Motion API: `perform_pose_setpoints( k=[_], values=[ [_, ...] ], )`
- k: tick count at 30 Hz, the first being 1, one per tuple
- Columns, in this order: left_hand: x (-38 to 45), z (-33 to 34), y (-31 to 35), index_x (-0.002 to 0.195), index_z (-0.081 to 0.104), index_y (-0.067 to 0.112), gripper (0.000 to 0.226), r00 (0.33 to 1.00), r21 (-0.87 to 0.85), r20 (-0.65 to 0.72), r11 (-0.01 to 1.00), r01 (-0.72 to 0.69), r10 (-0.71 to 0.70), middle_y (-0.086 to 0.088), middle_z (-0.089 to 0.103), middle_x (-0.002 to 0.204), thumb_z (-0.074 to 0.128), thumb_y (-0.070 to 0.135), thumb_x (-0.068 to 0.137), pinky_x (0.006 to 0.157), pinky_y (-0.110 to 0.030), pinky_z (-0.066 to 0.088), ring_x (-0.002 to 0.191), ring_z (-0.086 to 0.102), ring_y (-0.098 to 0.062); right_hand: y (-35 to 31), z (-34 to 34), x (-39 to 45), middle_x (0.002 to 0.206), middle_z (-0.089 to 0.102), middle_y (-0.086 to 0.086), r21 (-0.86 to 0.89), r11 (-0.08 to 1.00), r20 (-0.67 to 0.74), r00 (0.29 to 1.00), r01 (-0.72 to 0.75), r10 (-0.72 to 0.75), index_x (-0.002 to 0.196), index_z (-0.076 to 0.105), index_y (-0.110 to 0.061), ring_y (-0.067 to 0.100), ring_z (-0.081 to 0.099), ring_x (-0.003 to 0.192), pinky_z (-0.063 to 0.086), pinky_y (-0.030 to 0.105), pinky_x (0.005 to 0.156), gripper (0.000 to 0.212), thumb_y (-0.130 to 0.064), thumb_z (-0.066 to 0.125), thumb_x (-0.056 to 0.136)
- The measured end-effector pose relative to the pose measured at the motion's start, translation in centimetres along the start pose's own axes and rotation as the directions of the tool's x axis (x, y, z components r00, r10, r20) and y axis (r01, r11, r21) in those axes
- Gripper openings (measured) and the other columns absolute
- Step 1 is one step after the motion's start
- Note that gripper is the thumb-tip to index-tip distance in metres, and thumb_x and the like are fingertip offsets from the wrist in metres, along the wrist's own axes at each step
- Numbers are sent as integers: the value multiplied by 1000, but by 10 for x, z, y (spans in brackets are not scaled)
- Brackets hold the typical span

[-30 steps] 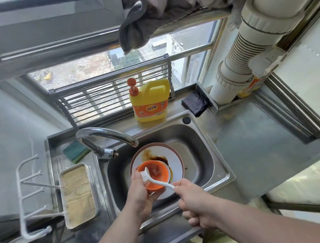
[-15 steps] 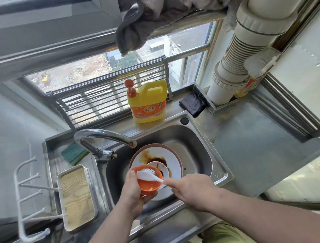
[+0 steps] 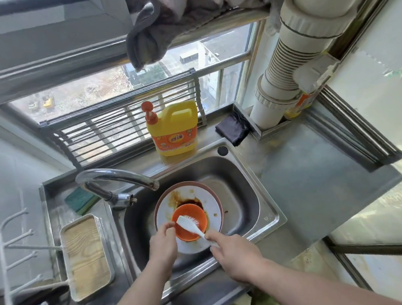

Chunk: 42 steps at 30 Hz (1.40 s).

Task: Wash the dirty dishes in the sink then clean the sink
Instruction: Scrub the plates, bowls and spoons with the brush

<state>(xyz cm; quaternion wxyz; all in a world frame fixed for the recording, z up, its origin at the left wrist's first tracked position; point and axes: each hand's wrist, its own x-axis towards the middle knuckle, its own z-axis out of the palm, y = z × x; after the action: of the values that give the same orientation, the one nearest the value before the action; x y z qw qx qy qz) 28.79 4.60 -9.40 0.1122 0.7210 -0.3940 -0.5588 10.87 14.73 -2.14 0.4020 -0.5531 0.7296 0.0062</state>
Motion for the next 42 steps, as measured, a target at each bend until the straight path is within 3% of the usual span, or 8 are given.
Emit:
perform_pose_setpoints(
  k=[4, 8, 13, 17, 22, 31, 39, 42],
  values=[
    [21, -13, 11, 120, 49, 41, 20, 964, 344, -103, 918, -196, 245, 1, 59, 115, 55, 34, 101, 77, -42, 60, 95, 62, -16, 7, -4, -3, 103, 71, 0, 120, 993, -45, 999, 12, -7, 140, 37, -52, 27, 65, 93, 53, 43, 76, 34, -48, 35, 106],
    [30, -7, 37, 127, 42, 33, 35, 999, 397, 29, 916, -50, 41, -6, 62, 111, 63, 33, 98, 66, -38, 62, 89, 68, -23, 25, -13, -7, 83, 64, -7, 280, 960, -64, 997, -29, 49, 132, 43, -53, 16, 58, 75, 46, 39, 67, 30, -48, 39, 103],
    [33, 7, 28, 118, 44, 22, 26, 1000, 562, 28, 827, -20, 5, -11, 65, 98, 59, 14, 99, 57, -38, 66, 76, 74, -24, 47, -16, -11, 93, 72, -7, 523, 850, -65, 992, -62, 112, 114, 52, -62, 15, 66, 83, 54, 39, 84, 24, -49, 47, 95],
    [32, 11, 28, 121, 45, 22, 23, 999, 510, 27, 860, 1, -18, -9, 62, 104, 58, 14, 103, 56, -37, 66, 79, 74, -24, 58, -15, -6, 74, 63, -27, 627, 778, -36, 996, -45, 86, 116, 56, -57, 1, 53, 62, 45, 28, 68, 23, -46, 52, 96],
    [24, 15, 34, 118, 46, 27, 25, 1000, 450, 23, 893, 1, -13, -8, 60, 111, 59, 12, 102, 59, -40, 67, 85, 73, -28, 57, -17, 0, 78, 64, -24, 646, 763, 0, 1000, -23, 30, 114, 58, -52, -4, 51, 62, 43, 24, 69, 19, -41, 55, 99],
    [15, 27, 28, 127, 47, 28, 31, 997, 589, -32, 808, -35, 66, -3, 60, 108, 58, 15, 102, 63, -37, 66, 87, 65, -21, 49, -32, 17, 84, 64, -7, 307, 951, 124, 992, -49, 11, 127, 46, -54, 10, 60, 68, 45, 29, 59, 26, -52, 45, 100],
    [8, 24, 40, 153, 30, 33, 51, 1000, 405, 14, 914, -18, 13, -4, 55, 127, 52, 24, 109, 61, -32, 64, 99, 64, -22, 71, -49, 18, 84, 68, -23, 459, 888, 124, 991, -11, -52, 116, 54, -60, 2, 59, 69, 50, 27, 71, 24, -58, 50, 92],
    [-1, 21, 42, 153, 35, 34, 52, 997, 200, 28, 978, 66, -73, -3, 57, 130, 56, 22, 107, 73, -40, 67, 106, 65, -25, 74, -56, 18, 75, 65, -26, 480, 877, 135, 986, 16, -93, 120, 54, -58, 3, 55, 64, 49, 31, 70, 32, -62, 48, 89]
  ],
)
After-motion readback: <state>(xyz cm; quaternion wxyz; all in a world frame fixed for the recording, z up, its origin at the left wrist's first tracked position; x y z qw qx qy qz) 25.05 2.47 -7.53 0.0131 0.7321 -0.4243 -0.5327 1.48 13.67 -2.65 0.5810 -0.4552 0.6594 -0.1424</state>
